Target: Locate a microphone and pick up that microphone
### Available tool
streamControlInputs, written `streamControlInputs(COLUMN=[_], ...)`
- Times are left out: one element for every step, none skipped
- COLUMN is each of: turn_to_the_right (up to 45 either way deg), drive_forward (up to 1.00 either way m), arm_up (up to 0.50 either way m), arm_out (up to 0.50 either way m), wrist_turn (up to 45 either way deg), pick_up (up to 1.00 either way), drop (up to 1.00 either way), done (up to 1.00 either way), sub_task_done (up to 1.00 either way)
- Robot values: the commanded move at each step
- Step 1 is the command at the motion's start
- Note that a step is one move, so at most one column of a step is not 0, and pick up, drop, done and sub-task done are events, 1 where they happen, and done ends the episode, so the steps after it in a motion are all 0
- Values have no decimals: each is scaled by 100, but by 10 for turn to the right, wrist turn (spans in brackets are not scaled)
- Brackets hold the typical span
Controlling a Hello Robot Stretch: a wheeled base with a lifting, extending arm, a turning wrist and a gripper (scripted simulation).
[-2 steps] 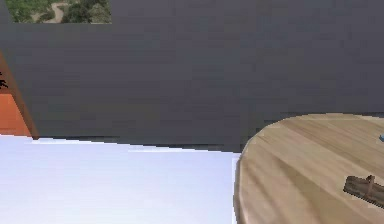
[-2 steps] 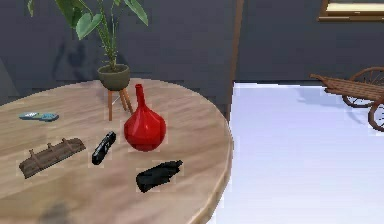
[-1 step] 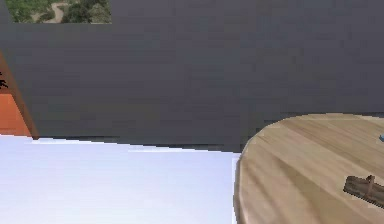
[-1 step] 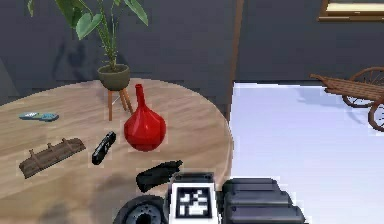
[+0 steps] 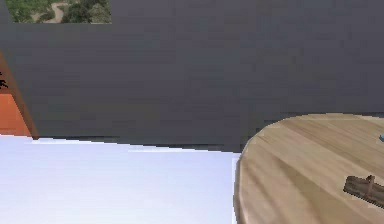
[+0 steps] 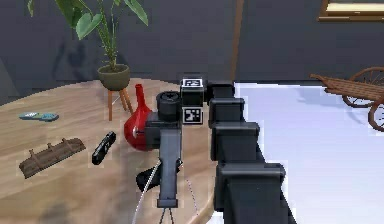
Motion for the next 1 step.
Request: streamControlInputs(turn_to_the_right=[0], drive_forward=[0], arm_up=[0], arm_out=[0], wrist_turn=[450], pick_up=[0], drop=[0], done=[0], sub_task_done=[0])
